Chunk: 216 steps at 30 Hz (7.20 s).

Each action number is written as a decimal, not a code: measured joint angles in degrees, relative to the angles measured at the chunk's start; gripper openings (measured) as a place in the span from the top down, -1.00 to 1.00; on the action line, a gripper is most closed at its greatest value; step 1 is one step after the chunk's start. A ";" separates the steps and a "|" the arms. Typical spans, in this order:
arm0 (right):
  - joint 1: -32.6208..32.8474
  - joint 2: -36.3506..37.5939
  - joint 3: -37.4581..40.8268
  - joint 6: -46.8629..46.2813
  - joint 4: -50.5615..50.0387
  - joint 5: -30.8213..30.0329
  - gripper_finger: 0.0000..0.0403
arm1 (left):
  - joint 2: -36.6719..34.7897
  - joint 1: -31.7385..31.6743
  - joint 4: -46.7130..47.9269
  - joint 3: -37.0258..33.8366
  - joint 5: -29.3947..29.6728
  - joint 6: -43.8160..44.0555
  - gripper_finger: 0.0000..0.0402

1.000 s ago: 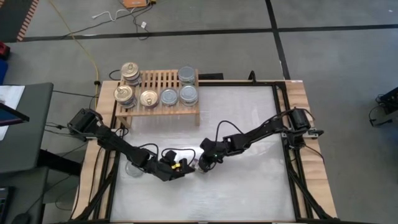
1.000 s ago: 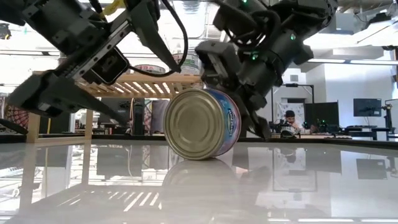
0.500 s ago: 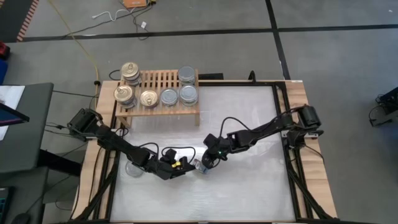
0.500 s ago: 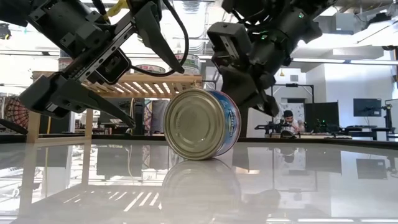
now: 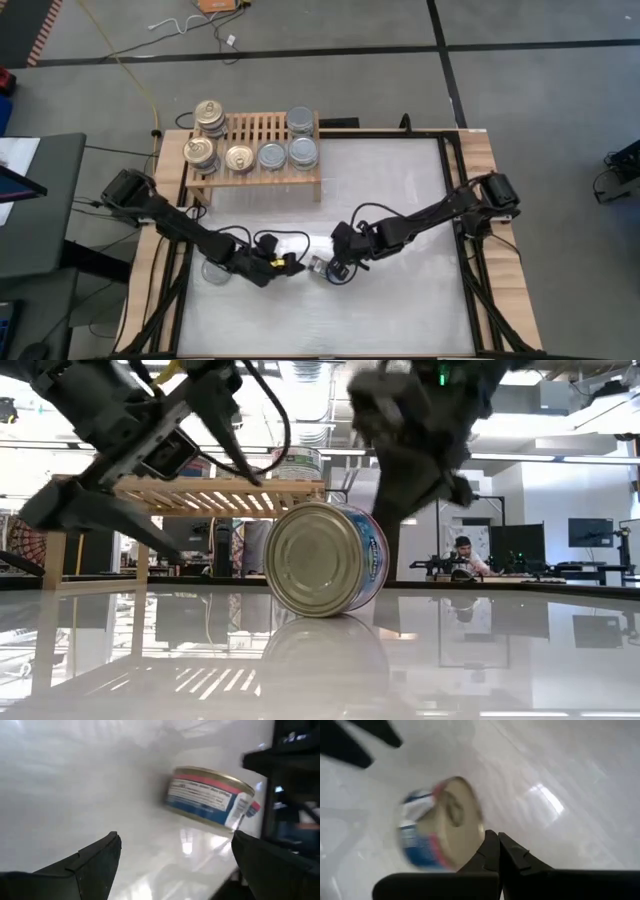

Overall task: Stack canned seafood by type on shelf
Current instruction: Stack the blue tuna can on top of the bottom right blue tuna can on the shelf

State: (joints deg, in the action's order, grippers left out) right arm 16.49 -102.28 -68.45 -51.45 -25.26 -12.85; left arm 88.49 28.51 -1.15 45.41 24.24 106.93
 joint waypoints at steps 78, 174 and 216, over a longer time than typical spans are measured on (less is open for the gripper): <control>14.05 -27.58 -31.65 15.48 21.49 -8.36 0.92 | -19.13 18.55 30.38 0.00 0.24 -10.87 -0.82; -2.14 16.49 34.02 -9.55 42.74 -1.33 0.14 | 11.38 -11.30 -19.15 1.51 -6.18 -16.40 -0.82; -6.67 3.56 25.37 -10.61 40.14 8.56 0.40 | 11.38 -11.23 -17.89 1.51 -7.05 -16.82 -0.82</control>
State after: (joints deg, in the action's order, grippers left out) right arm 9.82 -98.72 -43.08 -62.06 14.89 -4.29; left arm 99.88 17.28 -19.03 46.92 17.20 90.11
